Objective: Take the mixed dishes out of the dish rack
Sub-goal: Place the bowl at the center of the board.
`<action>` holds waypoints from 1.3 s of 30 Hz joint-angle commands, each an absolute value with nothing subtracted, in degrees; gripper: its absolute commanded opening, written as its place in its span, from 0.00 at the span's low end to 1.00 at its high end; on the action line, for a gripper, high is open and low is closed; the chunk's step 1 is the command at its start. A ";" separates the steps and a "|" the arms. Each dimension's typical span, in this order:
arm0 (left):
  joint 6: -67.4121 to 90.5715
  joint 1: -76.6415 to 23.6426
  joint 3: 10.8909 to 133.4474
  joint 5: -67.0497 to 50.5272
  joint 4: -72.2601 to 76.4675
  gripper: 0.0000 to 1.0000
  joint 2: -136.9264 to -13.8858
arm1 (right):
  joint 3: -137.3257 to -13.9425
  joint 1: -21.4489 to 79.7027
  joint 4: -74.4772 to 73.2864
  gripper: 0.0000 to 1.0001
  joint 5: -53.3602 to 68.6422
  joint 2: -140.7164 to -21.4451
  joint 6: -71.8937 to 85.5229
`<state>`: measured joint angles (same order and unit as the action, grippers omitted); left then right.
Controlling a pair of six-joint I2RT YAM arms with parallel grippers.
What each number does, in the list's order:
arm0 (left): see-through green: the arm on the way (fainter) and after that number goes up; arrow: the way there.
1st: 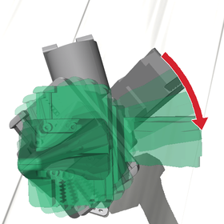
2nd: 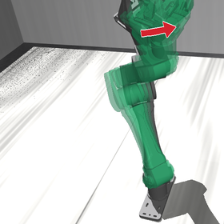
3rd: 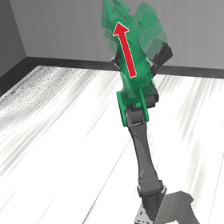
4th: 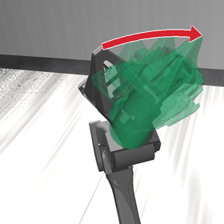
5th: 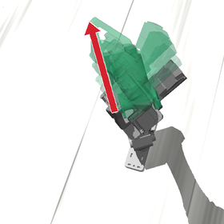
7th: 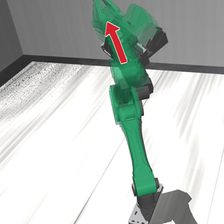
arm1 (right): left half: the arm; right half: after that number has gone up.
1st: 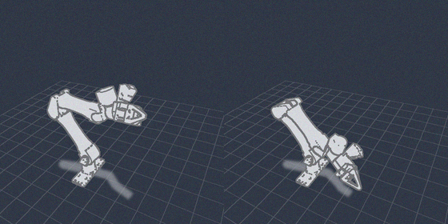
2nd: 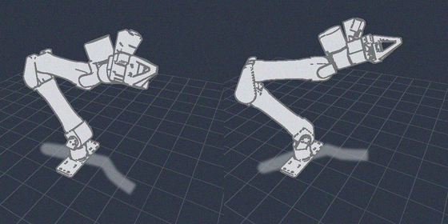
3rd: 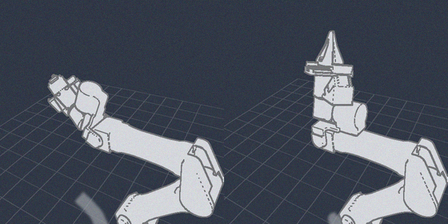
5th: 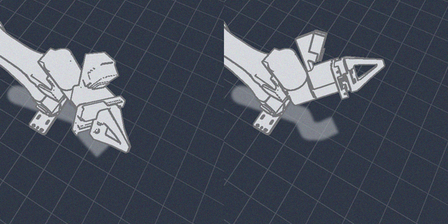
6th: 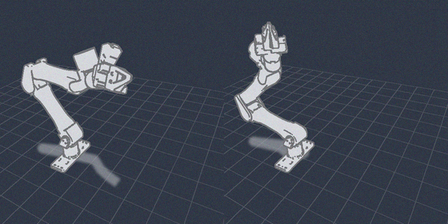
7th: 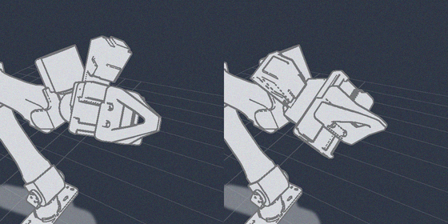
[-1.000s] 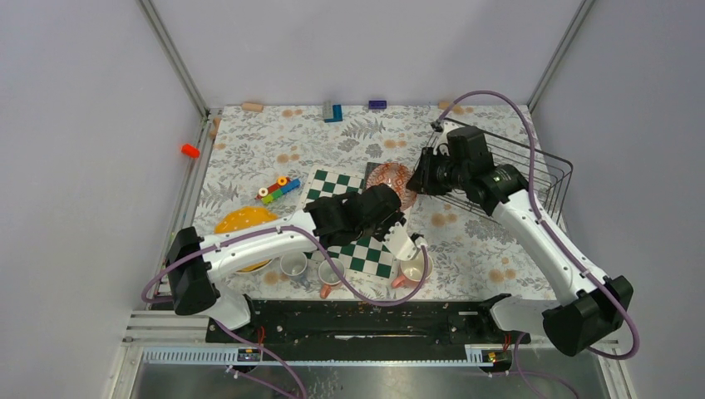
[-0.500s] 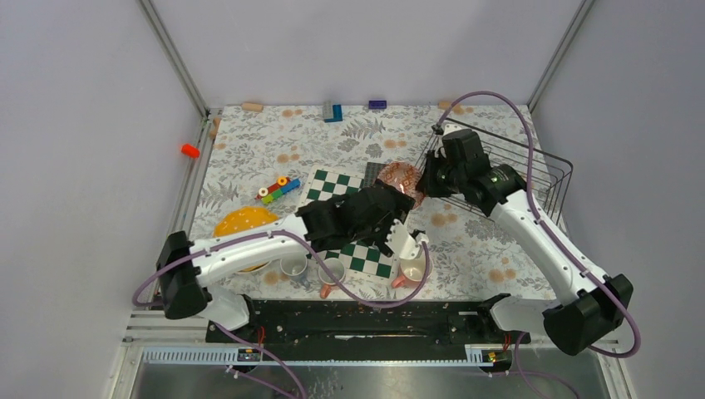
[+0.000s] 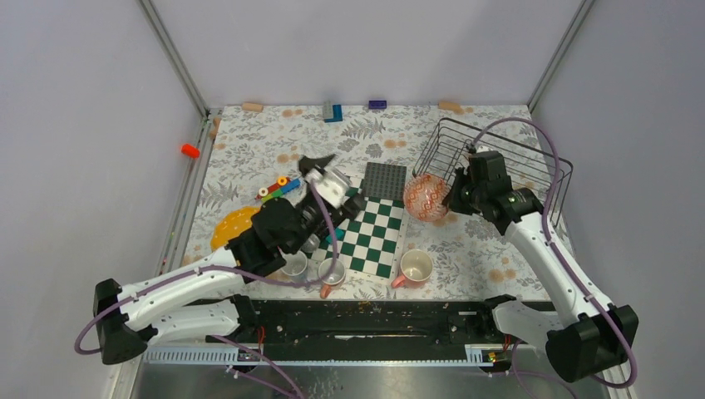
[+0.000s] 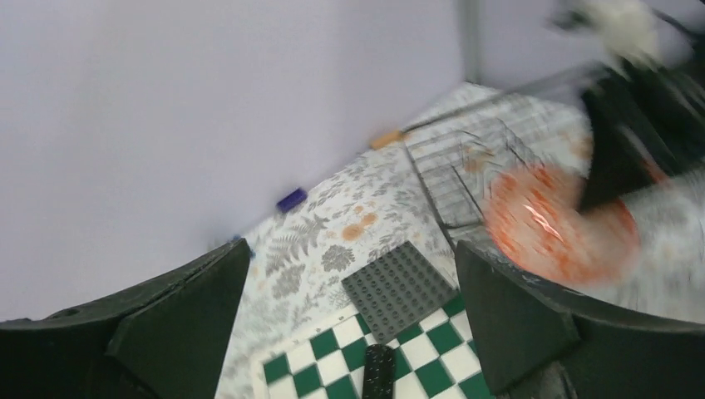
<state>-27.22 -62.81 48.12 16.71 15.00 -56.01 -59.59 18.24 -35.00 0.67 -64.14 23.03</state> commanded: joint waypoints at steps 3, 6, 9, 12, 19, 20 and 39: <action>13.97 -52.60 48.77 34.22 11.28 0.99 -54.17 | -51.42 16.23 -30.85 0.00 -2.92 -55.53 29.07; 22.19 -50.39 49.00 38.29 2.90 0.99 -54.90 | -48.05 16.04 -30.15 0.00 -6.13 -53.40 31.57; 28.81 -48.28 48.60 38.88 -4.38 0.99 -54.49 | -44.68 15.91 -29.63 0.00 -9.32 -51.45 33.46; 31.07 -47.94 46.51 39.94 -6.31 0.99 -52.96 | -41.70 15.91 -29.67 0.00 -13.17 -48.91 35.98; 31.85 -47.86 42.20 40.97 -7.84 0.99 -47.31 | -34.46 15.82 -31.04 0.00 -14.42 -41.28 40.12; 31.63 -47.89 41.69 40.96 -7.76 0.99 -46.49 | -33.63 15.83 -31.49 0.00 -14.49 -40.50 40.40; 32.52 -47.88 39.70 43.86 -9.82 0.99 -41.74 | -23.95 15.82 -48.44 0.03 -12.70 -29.15 50.75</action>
